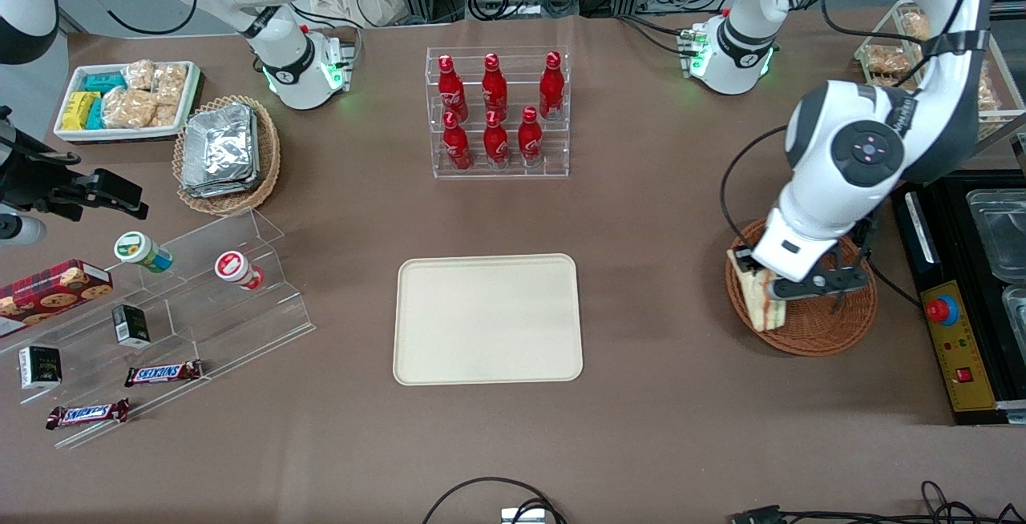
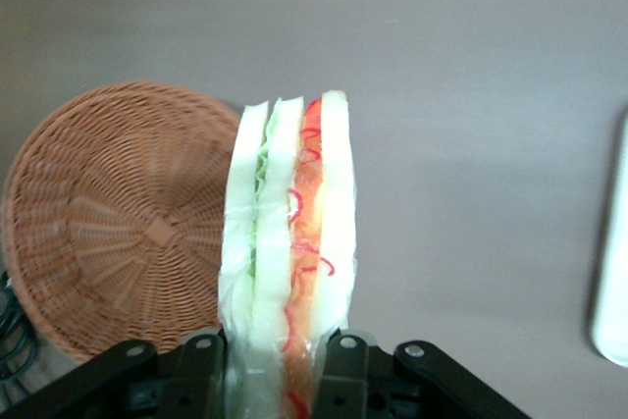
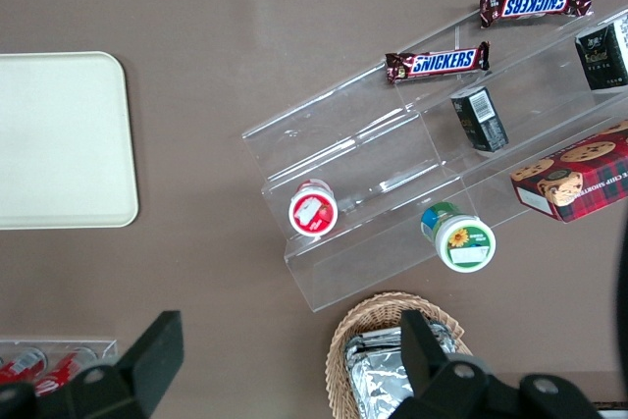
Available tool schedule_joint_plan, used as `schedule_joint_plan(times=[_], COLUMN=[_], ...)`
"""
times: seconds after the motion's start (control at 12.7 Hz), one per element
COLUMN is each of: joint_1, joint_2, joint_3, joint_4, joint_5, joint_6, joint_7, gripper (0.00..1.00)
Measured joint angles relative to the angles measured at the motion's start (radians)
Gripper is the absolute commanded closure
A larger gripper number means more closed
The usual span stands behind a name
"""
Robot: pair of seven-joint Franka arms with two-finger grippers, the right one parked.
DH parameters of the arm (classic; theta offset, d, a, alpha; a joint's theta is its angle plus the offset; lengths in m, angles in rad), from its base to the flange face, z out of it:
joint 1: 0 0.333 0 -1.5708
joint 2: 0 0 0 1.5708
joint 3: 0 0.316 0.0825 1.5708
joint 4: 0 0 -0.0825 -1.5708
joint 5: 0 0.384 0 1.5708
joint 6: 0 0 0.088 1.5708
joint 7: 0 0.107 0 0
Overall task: Place sandwich from basket to tray
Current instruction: 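Lift the sandwich out of the basket and carry it over the tray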
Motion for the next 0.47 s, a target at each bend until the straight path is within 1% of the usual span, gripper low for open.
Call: schedule_joint_plan(times=[0.08,0.24,0.47], joint_1=[-0.002,-0.028,-0.107], joint_2=[0.015,0.065,0.156], joint_3=[-0.033,-0.078,-0.084], joint_4=[0.04,0.144,0.269], joint_5=[0.0,0.0,-0.001], joint_6=[-0.018,-0.081,-0.112], joint_7=[0.0,-0.005,-0.086], gripper=[0.67,0.68,0.68])
